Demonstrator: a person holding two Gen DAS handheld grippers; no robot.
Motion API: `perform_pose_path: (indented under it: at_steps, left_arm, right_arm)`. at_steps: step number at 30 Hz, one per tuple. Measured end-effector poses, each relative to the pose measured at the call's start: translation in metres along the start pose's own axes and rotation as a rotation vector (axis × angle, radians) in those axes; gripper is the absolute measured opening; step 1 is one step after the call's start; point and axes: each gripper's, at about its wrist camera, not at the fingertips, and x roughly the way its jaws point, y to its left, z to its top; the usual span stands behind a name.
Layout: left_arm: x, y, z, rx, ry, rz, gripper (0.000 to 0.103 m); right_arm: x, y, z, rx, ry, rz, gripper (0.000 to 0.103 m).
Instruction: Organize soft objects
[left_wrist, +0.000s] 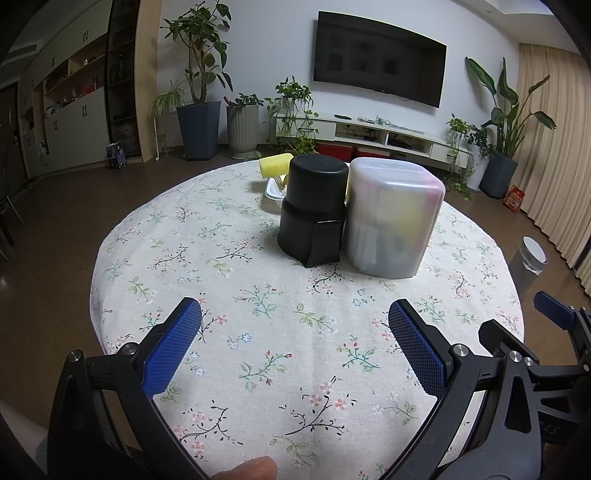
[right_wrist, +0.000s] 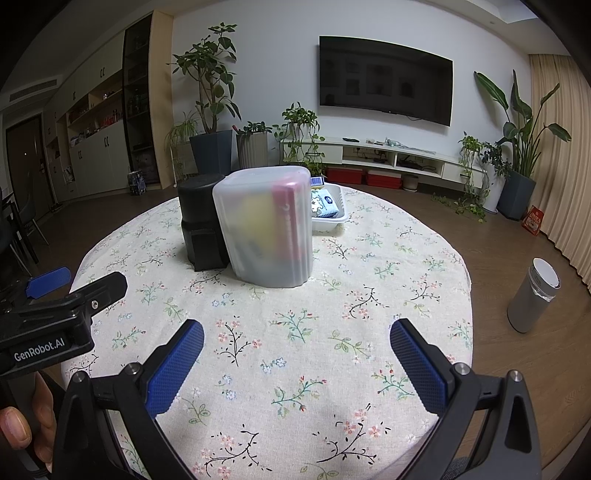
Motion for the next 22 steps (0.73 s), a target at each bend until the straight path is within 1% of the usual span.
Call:
perform_pose_path:
  at_steps: [5, 11, 22]
  left_arm:
    - [-0.0008, 0.0001, 0.0002, 0.001, -0.008, 0.007, 0.103]
    - [-0.0007, 0.0040, -0.0001, -0.007, -0.013, -0.005, 0.103]
    - [-0.0053, 0.0027, 0.0000, 0.004, -0.043, 0.013, 0.103]
  right_arm:
    - [0.0008, 0.0001, 0.0014, -0.001, 0.000, -0.001, 0.103]
    - [0.0009, 0.0002, 0.0015, -0.001, -0.001, -0.001, 0.103]
    - [0.0003, 0.0002, 0.0004, -0.001, -0.001, 0.000, 0.103]
